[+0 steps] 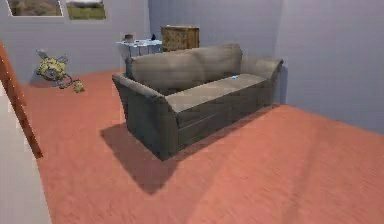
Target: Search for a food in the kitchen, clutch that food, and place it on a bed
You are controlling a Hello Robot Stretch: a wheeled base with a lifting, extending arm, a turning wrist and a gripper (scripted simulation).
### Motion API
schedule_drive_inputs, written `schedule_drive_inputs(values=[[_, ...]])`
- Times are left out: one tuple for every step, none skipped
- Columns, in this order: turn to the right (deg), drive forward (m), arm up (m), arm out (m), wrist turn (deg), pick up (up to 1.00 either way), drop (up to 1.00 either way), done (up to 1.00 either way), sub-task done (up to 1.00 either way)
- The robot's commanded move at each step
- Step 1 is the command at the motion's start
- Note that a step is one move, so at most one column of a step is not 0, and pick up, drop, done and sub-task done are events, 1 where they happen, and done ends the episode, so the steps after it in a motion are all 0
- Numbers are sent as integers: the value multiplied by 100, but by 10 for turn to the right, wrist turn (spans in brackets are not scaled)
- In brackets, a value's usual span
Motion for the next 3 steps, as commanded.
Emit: schedule_drive_inputs(values=[[0,35,0,0,0,0,0,0,0],[-360,0,0,0,0,0,0,0,0],[0,100,0,0,0,0,0,0,0]])
